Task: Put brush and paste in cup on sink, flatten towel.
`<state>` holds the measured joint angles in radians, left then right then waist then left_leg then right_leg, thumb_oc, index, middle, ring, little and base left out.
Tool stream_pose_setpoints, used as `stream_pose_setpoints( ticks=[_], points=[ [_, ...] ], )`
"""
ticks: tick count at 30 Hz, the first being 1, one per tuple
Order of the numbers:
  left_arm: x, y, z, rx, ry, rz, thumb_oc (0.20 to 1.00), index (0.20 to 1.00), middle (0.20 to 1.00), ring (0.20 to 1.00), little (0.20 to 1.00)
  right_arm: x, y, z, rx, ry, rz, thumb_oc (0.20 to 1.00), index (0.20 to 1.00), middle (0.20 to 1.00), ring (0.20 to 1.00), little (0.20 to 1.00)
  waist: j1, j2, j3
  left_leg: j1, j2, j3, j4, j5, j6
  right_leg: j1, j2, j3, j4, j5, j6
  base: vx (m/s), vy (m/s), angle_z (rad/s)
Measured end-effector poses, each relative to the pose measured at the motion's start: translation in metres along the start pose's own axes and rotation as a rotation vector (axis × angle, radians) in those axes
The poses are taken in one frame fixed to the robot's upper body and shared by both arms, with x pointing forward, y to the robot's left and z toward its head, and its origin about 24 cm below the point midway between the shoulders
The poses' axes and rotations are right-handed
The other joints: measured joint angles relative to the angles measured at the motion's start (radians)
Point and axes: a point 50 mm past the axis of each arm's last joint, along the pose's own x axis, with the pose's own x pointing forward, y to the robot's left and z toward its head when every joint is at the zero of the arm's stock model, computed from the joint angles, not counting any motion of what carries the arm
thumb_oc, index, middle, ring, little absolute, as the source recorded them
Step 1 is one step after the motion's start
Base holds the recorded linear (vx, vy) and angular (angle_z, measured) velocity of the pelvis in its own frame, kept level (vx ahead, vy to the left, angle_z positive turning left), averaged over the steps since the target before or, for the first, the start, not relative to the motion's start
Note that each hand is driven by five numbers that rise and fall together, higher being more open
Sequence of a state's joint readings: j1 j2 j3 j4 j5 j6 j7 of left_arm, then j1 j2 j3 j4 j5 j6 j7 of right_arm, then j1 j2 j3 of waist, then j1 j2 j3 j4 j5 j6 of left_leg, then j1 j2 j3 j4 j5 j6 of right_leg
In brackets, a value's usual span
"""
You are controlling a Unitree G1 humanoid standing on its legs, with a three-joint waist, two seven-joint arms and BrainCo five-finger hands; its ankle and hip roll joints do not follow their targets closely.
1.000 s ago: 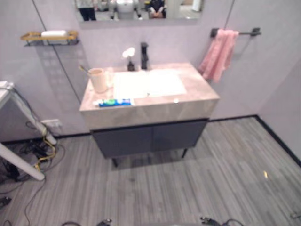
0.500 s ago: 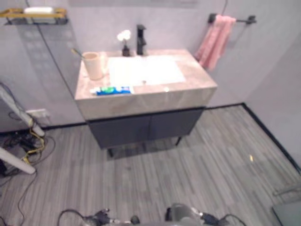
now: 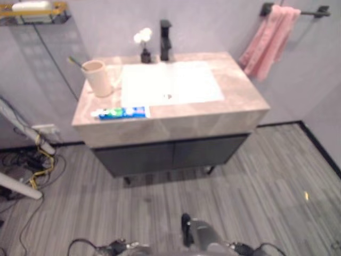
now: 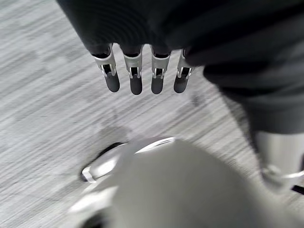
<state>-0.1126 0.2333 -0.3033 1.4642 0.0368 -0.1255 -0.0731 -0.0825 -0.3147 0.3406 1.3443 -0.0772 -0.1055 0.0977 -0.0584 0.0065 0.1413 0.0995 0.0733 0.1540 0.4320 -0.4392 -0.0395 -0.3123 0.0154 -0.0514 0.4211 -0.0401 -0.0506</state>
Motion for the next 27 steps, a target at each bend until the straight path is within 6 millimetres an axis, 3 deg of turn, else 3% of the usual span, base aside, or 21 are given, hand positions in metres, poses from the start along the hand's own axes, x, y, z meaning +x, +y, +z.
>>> stream_pose_setpoints(
  ticks=[3,6,10,15,18,19,21,22,23,25,27],
  points=[
    [0.001,0.0,0.008,0.006,-0.018,0.0,1.0,1.0,1.0,1.0,1.0,0.001,-0.003,0.01,-0.02,-0.032,-0.004,1.0,1.0,1.0,1.0,1.0,-0.003,0.004,-0.013,0.034,-0.006,0.003,-0.085,0.016,-0.007,-0.01,-0.005,-0.001,0.011,-0.007,-0.004,0.06,-0.041,0.03],
    [0.001,0.0,0.006,0.005,-0.014,0.001,1.0,1.0,1.0,1.0,1.0,0.001,-0.001,0.009,-0.022,-0.036,-0.001,1.0,1.0,1.0,1.0,1.0,-0.003,-0.011,-0.029,0.043,-0.034,0.002,-0.132,0.032,0.003,-0.024,-0.033,0.002,0.017,-0.017,0.015,0.06,-0.045,0.06],
    [-0.002,-0.01,-0.018,-0.002,0.041,-0.022,1.0,1.0,1.0,1.0,1.0,-0.002,0.007,-0.011,-0.012,0.018,0.015,1.0,1.0,1.0,1.0,1.0,-0.001,-0.023,-0.046,0.064,-0.053,0.0,-0.199,0.065,0.014,-0.027,-0.042,0.009,-0.017,-0.013,0.042,0.04,-0.02,-0.02],
    [-0.002,-0.011,-0.018,-0.003,0.042,-0.024,1.0,1.0,1.0,1.0,1.0,-0.007,0.014,-0.035,0.027,0.088,0.028,1.0,1.0,1.0,1.0,1.0,-0.003,-0.003,-0.052,0.115,-0.057,0.004,-0.336,0.135,0.012,-0.038,-0.039,0.008,-0.038,-0.001,0.045,0.11,-0.057,-0.01],
    [-0.001,-0.012,-0.014,-0.002,0.03,-0.027,1.0,1.0,1.0,1.0,1.0,-0.009,0.011,-0.042,0.07,0.105,0.018,1.0,1.0,1.0,1.0,1.0,-0.017,0.02,-0.048,0.125,-0.035,-0.003,-0.362,0.136,0.006,-0.067,-0.027,-0.013,0.036,-0.063,0.047,0.31,-0.173,0.12],
    [-0.001,-0.012,-0.006,0.001,-0.018,-0.026,1.0,1.0,1.0,1.0,1.0,-0.008,0.003,-0.037,0.079,0.074,-0.001,1.0,1.0,1.0,1.0,1.0,-0.026,0.028,-0.043,0.13,-0.025,-0.008,-0.362,0.13,-0.004,-0.073,-0.027,-0.028,0.069,-0.09,0.067,0.15,-0.096,0.17],
    [-0.003,-0.004,0.023,-0.028,-0.185,-0.005,1.0,1.0,1.0,1.0,1.0,-0.012,-0.021,-0.015,0.128,-0.071,-0.08,1.0,1.0,1.0,1.0,1.0,-0.026,0.036,-0.037,0.14,-0.023,-0.022,-0.356,0.126,-0.007,-0.07,-0.024,-0.03,0.092,-0.119,0.034,0.2,-0.17,0.07],
    [-0.02,0.01,0.046,-0.211,-0.436,0.057,1.0,1.0,1.0,1.0,1.0,-0.032,-0.048,0.023,0.246,-0.384,-0.182,1.0,1.0,1.0,1.0,1.0,-0.029,0.051,-0.022,0.14,-0.01,-0.03,-0.344,0.128,-0.009,-0.068,-0.016,-0.039,0.119,-0.149,0.017,0.19,-0.199,-0.03],
    [-0.026,0.018,0.052,-0.236,-0.504,0.077,1.0,1.0,1.0,1.0,1.0,-0.037,-0.054,0.033,0.285,-0.46,-0.201,1.0,1.0,1.0,1.0,1.0,-0.033,0.05,-0.024,0.138,-0.001,-0.036,-0.335,0.131,-0.015,-0.065,-0.012,-0.046,0.124,-0.159,0.012,0.21,-0.212,0.02],
    [-0.024,0.034,0.057,-0.245,-0.514,0.115,1.0,1.0,1.0,1.0,1.0,-0.035,-0.068,0.055,0.311,-0.521,-0.22,1.0,1.0,1.0,1.0,1.0,-0.04,0.048,-0.029,0.144,0.014,-0.055,-0.308,0.139,-0.021,-0.042,0.0,-0.062,0.129,-0.177,-0.007,0.25,-0.256,0.11],
    [-0.016,0.043,0.051,-0.253,-0.42,0.146,1.0,1.0,1.0,1.0,1.0,-0.028,-0.069,0.064,0.254,-0.48,-0.196,1.0,1.0,1.0,1.0,1.0,-0.039,0.049,-0.036,0.137,0.03,-0.059,-0.275,0.137,-0.027,-0.034,0.014,-0.074,0.121,-0.202,-0.01,0.24,-0.298,0.14]
  ],
)
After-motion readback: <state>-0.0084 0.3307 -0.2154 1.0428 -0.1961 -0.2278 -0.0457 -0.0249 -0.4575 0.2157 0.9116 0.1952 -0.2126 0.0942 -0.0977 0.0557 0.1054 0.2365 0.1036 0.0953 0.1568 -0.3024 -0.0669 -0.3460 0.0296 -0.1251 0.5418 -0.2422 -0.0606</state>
